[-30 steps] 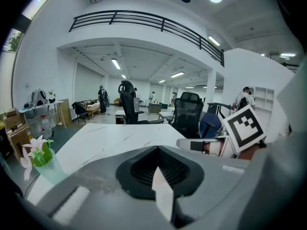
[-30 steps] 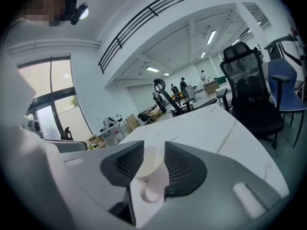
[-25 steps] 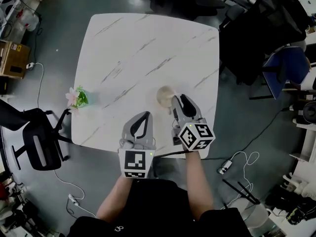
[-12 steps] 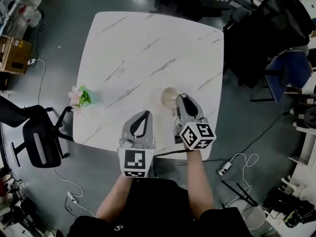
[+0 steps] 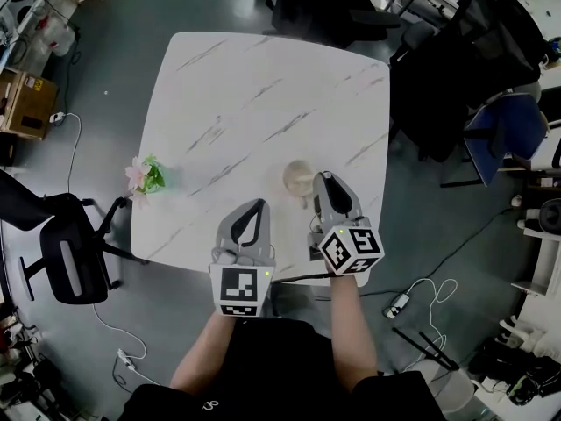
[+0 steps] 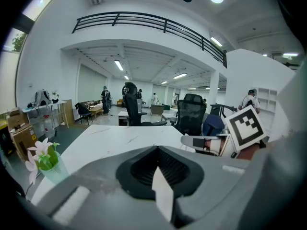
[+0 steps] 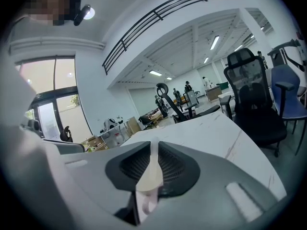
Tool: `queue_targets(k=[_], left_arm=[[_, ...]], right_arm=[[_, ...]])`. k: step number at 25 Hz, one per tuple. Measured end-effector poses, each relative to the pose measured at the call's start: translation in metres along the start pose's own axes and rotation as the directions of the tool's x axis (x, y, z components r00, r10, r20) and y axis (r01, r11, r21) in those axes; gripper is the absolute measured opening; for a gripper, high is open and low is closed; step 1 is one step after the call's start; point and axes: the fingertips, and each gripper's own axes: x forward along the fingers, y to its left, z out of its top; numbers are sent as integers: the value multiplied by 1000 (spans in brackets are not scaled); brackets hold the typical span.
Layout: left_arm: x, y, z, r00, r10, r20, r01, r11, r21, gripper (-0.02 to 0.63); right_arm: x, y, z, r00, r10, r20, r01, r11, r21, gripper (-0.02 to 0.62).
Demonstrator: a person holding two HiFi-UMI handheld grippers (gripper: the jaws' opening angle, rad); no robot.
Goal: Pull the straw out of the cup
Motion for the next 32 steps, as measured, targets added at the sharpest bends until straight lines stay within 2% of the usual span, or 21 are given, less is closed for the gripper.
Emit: queue_targets(k=[9, 16, 32], left_arm=[[-12, -6, 19, 999, -1, 54, 0, 1000, 14, 0], [-25, -16, 36, 994, -11, 105, 7, 1000, 31, 0], [-63, -35, 75, 971, -9, 241, -12, 996, 86, 0]], right_arm=[[-31, 31, 41, 996, 43, 78, -35, 994, -102, 49], [-64, 56, 73, 987, 78, 138, -48, 977, -209, 49], [-130, 89, 112, 964, 83, 253, 12, 936, -352, 48]])
